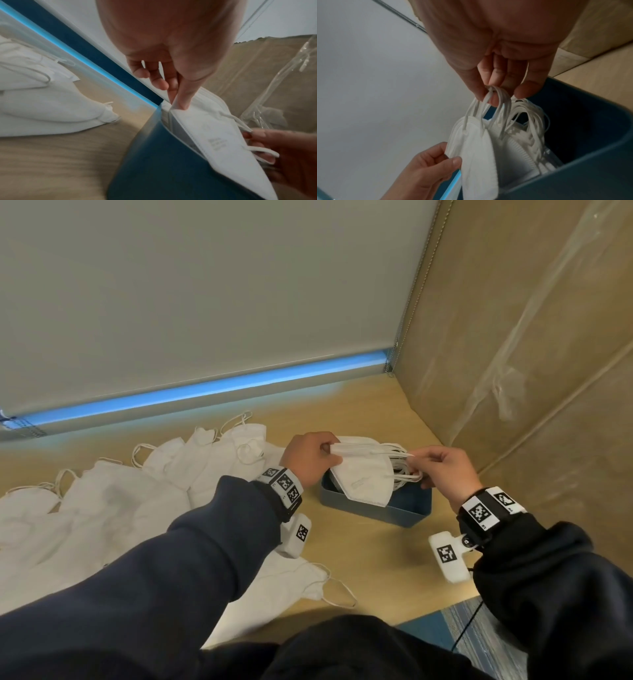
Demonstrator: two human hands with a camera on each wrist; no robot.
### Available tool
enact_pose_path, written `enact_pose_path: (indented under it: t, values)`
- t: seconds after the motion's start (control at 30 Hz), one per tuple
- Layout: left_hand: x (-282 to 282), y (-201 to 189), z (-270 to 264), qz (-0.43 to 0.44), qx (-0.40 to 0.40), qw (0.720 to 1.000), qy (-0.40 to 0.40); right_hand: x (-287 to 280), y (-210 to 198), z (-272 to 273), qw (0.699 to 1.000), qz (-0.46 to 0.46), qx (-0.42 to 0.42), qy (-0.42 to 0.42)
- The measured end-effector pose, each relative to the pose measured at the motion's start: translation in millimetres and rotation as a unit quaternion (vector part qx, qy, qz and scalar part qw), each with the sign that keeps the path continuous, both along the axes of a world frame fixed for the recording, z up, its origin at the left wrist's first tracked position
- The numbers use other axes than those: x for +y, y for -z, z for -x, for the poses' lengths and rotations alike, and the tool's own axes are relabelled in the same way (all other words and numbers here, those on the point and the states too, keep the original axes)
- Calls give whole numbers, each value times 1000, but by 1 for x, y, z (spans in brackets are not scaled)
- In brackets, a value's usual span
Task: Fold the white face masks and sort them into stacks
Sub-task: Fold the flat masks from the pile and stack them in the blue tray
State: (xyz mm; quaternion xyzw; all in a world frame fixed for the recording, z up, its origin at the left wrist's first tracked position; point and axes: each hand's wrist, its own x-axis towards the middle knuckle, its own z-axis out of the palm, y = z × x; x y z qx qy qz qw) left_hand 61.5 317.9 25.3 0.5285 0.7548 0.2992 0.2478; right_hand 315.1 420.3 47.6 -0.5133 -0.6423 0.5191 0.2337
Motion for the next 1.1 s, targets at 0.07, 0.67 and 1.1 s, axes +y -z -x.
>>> enact_pose_path:
  t: [0.07,0.67,1.1]
  values:
    - [-1,-1,2,-6,15,1000,-1,4,0,1,1000,-10,-6,-12]
    - [1,6,-2,22,146,988,53,11,17,-6,995,-76,-61,-35]
    - [-35,18,-9,-45,142,989,-25,-5,12,15,980,-157,-106,-63]
